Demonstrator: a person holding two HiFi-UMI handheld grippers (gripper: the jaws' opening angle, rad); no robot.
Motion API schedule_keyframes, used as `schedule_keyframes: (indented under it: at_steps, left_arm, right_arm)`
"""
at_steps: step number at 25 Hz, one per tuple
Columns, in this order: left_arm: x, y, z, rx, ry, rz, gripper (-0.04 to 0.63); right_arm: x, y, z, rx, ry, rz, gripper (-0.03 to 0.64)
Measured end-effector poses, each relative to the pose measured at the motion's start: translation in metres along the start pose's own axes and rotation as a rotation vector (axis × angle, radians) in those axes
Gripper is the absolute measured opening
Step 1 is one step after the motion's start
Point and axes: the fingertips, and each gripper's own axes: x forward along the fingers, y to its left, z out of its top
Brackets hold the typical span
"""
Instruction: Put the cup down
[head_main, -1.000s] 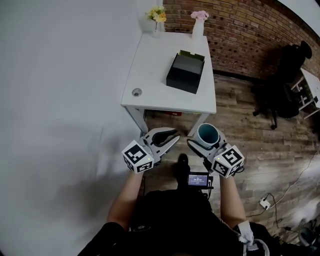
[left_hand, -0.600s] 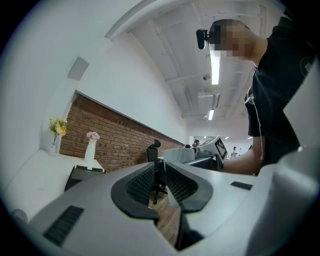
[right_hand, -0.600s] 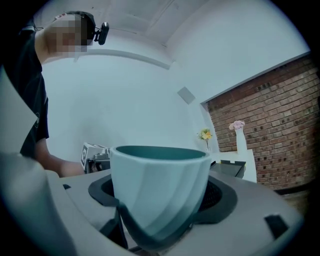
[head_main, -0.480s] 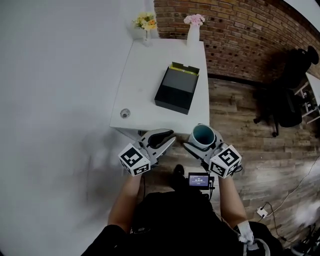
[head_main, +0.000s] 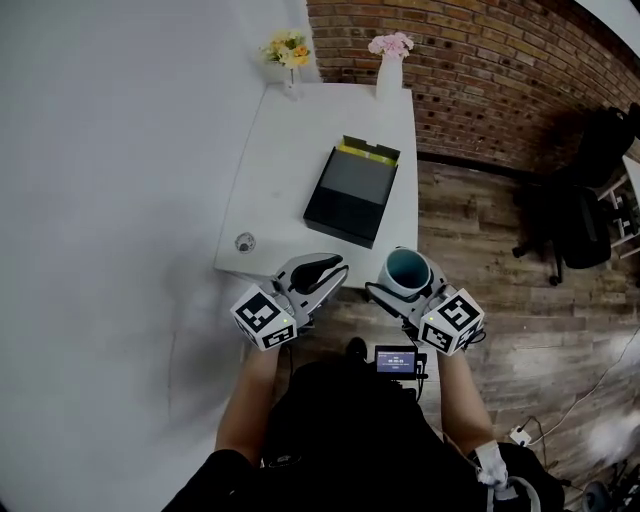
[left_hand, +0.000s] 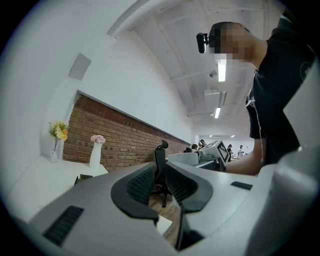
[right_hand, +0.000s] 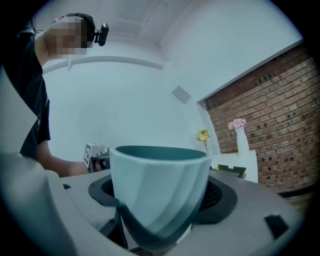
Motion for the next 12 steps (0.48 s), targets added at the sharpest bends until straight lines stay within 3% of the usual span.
schedule_keyframes:
  at_steps: [12]
  left_arm:
    - [0.009, 0.016, -0.002, -0.001, 0.023, 0.002, 0.074]
  right_arm:
    - [0.015, -0.013, 0.006, 0.003, -0.003, 0.007, 0.399]
